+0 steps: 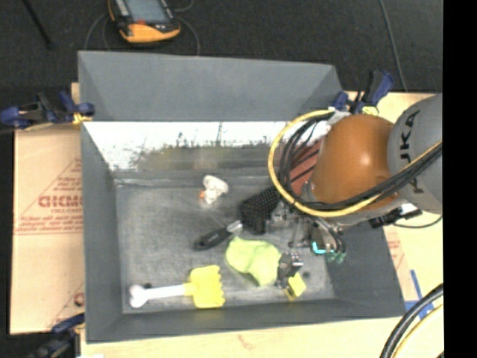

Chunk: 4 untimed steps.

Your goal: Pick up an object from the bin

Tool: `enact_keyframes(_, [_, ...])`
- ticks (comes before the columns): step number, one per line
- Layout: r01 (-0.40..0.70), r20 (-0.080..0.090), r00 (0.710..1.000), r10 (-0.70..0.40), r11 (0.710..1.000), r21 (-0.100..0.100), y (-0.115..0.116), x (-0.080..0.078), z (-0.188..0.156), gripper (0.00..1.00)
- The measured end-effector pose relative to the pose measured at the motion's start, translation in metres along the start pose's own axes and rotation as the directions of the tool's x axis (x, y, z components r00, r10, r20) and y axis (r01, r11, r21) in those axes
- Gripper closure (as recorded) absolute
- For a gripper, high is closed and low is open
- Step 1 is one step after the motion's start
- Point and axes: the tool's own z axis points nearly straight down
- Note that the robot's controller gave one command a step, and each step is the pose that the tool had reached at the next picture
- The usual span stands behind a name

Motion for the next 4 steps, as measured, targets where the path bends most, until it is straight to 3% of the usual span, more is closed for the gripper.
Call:
enact_keyframes(1, [0.000, 0.007, 1.000, 0.000, 1.000, 0.000, 0.000, -0.002, -0.003, 0.00])
enact_keyframes(2, [-0.162, 0.011, 0.987, 0.162, 0.987, -0.002, 0.016, 0.018, 0.100, 1.00])
enact_keyframes(4, [-0.176, 0.003, 0.984, 0.176, 0.984, -0.004, 0.011, 0.013, 0.100, 1.00])
